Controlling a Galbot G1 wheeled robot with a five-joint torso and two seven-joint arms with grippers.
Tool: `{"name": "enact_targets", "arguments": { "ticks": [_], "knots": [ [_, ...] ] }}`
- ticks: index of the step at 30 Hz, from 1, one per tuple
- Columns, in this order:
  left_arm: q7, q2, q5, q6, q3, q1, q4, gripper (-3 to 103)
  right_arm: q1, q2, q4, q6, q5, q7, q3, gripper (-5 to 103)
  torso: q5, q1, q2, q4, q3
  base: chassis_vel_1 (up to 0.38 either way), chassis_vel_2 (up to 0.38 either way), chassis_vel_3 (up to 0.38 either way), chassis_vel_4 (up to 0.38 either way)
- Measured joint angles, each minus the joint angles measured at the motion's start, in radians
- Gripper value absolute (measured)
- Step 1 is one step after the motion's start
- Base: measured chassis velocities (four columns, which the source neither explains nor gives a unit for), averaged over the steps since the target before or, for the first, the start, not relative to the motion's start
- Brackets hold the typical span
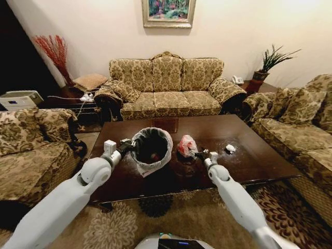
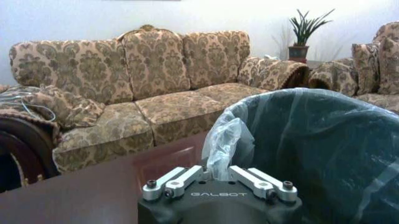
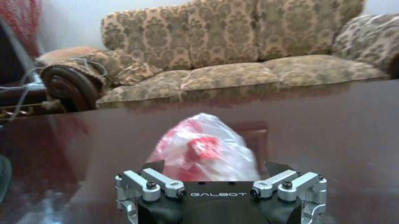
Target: Move to the front of the table and place the trash on the table into the trash bin.
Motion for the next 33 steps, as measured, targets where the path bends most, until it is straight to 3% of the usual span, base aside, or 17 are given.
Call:
{"name": "enact_targets", "arguments": {
  "ticks": [5,6,8,15,17,18,20,23,24,26,28,31,33],
  "knots": [
    [0.002,0.005,0.0,0.0,0.0,0.001,0.004,3,0.072,0.051,-0.13,0.004,0.003,-0.07,-0.009,100,0.0001,0.0,0.0,0.0003,0.0,0.0,0.0,0.0,0.0],
    [0.002,0.007,0.0,0.0,0.0,-0.003,0.005,3,0.09,0.074,-0.174,0.005,0.001,-0.072,-0.004,94,0.0002,0.0,0.0,0.0001,0.0,0.0,0.0,0.0,0.0],
    [0.002,0.009,-0.001,0.0,0.0,-0.004,0.005,3,0.097,0.085,-0.193,0.004,0.001,-0.07,-0.001,94,0.0003,0.0,0.0,0.0,0.0,0.0,0.0,0.0,0.0],
    [0.003,0.013,-0.007,0.0,0.0,-0.011,0.0,3,0.076,0.087,-0.182,0.004,0.01,-0.051,0.002,66,0.0004,0.0,0.0,0.0,0.0,0.0,0.0,0.0,0.0],
    [0.003,0.011,-0.007,0.0,0.0,-0.012,0.002,3,0.068,0.081,-0.17,0.005,0.014,-0.042,0.002,66,0.0003,0.0,0.0,0.0,0.0,0.0,0.0,0.0,0.0],
    [0.003,0.011,-0.007,0.0,0.0,-0.013,0.003,3,0.064,0.077,-0.164,0.005,0.017,-0.038,0.002,55,0.0003,0.0,0.0,0.0,0.0,0.0,0.0,0.0,0.0],
    [0.004,0.009,-0.006,0.0,0.001,-0.015,0.005,3,0.057,0.069,-0.152,0.007,0.023,-0.027,0.002,50,0.0004,0.0,0.0,0.0,0.0,0.0,0.0,0.0,0.0],
    [0.005,0.005,-0.005,0.0,0.004,-0.016,0.008,3,0.042,0.053,-0.125,0.008,0.03,0.0,0.007,33,0.0004,0.0,0.0,-0.0001,0.0,0.0,0.0,0.0,0.0],
    [0.005,0.005,-0.005,0.0,0.004,-0.016,0.008,3,0.042,0.053,-0.125,0.008,0.03,0.0,0.007,33,0.0004,0.0,0.0,-0.0001,0.0,0.0,0.0,0.0,0.0],
    [0.003,0.004,-0.005,0.0,0.004,-0.017,0.014,3,0.027,0.04,-0.103,0.007,0.03,0.016,0.012,22,0.0004,0.0,0.0,-0.0001,0.0,0.0,0.0,0.0,0.0],
    [0.003,0.004,-0.004,0.0,0.004,-0.017,0.017,3,0.022,0.035,-0.095,0.007,0.03,0.022,0.014,22,0.0004,0.0,0.0,-0.0001,0.0,0.0,0.0,0.0,0.0],
    [0.004,0.009,-0.001,-0.002,0.003,-0.019,0.023,3,-0.013,0.003,-0.027,0.007,0.038,0.05,0.025,5,0.0006,0.0,0.0,0.0,0.0,0.0,0.0,0.0,0.0],
    [0.006,0.01,-0.001,-0.002,0.002,-0.023,0.024,3,-0.028,-0.012,0.006,0.007,0.042,0.057,0.027,2,0.0005,0.0,0.0,0.0001,0.0,0.0,0.0,0.0,0.0]
  ]
}}
